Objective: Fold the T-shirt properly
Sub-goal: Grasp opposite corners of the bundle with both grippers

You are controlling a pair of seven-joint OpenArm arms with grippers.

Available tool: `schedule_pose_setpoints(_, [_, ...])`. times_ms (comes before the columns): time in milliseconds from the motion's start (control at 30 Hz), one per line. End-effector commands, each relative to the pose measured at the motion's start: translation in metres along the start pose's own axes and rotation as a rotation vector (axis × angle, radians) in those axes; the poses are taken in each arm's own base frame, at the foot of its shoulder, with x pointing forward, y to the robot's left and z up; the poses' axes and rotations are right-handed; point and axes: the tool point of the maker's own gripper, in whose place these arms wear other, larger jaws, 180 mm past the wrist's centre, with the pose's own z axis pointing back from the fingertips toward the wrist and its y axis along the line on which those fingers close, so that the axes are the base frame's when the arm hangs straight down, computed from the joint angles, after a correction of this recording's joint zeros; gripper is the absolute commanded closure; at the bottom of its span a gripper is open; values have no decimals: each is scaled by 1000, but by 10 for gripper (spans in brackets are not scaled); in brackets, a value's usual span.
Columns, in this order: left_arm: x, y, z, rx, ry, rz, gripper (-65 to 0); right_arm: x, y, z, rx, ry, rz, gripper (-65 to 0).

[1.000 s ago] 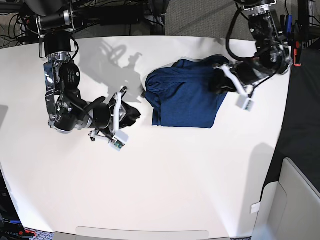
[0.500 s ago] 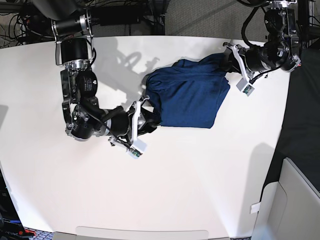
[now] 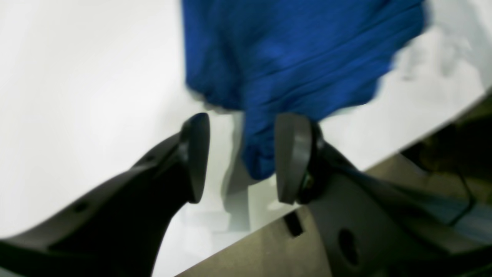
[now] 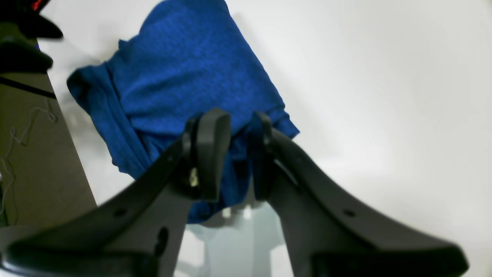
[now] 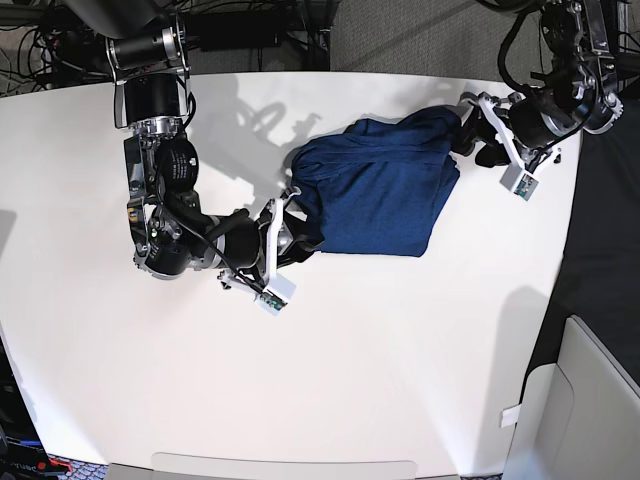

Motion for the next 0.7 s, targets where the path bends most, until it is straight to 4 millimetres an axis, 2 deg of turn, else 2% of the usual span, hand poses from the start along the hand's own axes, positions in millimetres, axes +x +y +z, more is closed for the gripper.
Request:
schedule_pose_setpoints(0, [11, -2, 3, -12, -41, -13, -278, 22, 0, 7, 0, -60, 33, -124])
schedule_pose_setpoints(233, [9, -6, -1, -28, -31, -6, -278, 25, 2, 5, 5, -66, 34, -124])
schedule_pose_setpoints(467, [5, -25, -18, -101, -39, -1, -278, 24, 2, 5, 5, -66, 34, -124])
schedule_pose_setpoints(600, [-6, -22, -26, -111, -12, 38, -273, 24, 2, 5, 6, -65, 32, -124])
schedule_pose_setpoints(667, [-8, -20, -28, -111, -14, 51, -245, 23, 2, 6, 4, -63, 33, -124])
